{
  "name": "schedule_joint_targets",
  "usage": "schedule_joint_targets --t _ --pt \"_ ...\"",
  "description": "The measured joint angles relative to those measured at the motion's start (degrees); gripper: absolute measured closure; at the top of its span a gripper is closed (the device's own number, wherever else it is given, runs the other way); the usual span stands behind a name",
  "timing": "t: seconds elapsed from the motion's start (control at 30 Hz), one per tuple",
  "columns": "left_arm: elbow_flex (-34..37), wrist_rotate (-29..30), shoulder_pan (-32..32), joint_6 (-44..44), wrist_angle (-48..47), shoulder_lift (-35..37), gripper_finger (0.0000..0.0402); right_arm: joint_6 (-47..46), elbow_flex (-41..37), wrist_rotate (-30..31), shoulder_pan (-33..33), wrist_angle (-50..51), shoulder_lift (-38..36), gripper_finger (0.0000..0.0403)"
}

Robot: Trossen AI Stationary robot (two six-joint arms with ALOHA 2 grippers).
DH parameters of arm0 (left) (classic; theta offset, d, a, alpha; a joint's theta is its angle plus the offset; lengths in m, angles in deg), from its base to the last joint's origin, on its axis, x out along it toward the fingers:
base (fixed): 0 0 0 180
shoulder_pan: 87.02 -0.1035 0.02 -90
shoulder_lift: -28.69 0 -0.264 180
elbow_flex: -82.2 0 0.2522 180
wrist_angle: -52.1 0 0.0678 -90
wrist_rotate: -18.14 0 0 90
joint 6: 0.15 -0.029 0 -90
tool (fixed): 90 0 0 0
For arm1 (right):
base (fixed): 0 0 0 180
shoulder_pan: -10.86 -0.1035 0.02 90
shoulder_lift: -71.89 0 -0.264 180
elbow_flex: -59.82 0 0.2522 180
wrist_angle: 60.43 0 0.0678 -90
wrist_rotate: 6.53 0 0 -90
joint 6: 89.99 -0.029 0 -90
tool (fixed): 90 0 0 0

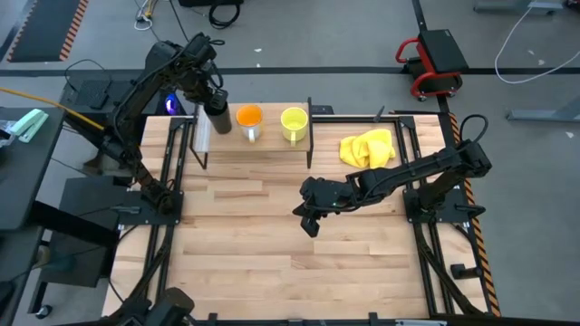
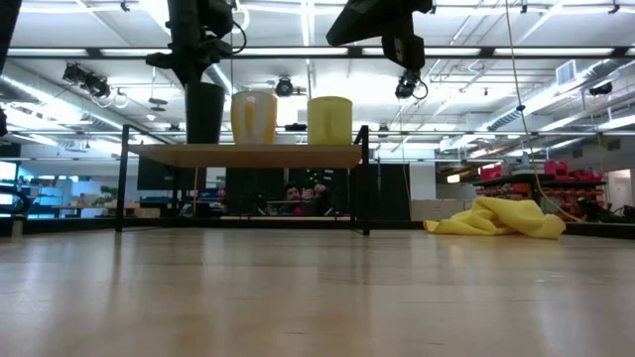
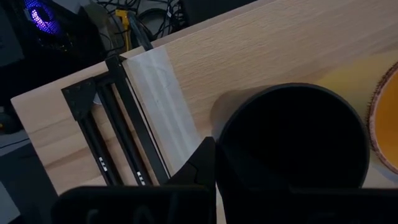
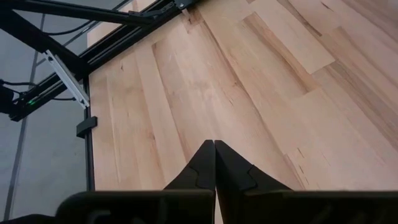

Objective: Stack small to large cups/mugs on shelf
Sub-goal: Put the black cup on the shelf

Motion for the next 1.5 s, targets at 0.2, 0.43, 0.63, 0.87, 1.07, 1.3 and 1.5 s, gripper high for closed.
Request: schedule_joint_targets --t 0.2,0.43,0.63,0.87,1.07,1.3,1.5 --pt "0.0 0.0 0.0 -0.08 0.04 0.0 0.0365 0.0 0.0 0.01 -0.28 0.02 0.0 0.0398" --pt "0.0 0.0 0.0 -1.49 0.01 0.0 0.0307 0.0 0.0 0.0 -0.28 0.02 0.0 0.0398" --pt "0.0 0.0 0.0 -1.5 0.04 0.5 0.0281 -0.02 0.0 0.0 -0.31 0.02 0.0 0.0398" --pt "0.0 0.0 0.0 -1.46 0.02 2.39 0.0268 -0.02 0.0 0.01 -0.31 0.02 0.0 0.0398" --pt "0.0 0.2 0.0 -1.46 0.01 2.89 0.0275 -0.02 0.0 0.0 -0.31 0.02 0.0 0.0398" --pt "0.0 1.48 0.0 -1.42 0.02 2.93 0.0285 -0.41 0.0 0.0 -0.33 0.02 0.0 0.0398" --pt "0.0 2.97 0.0 -1.42 0.01 2.93 0.028 -0.65 0.0 0.0 -0.33 0.02 0.0 0.0398"
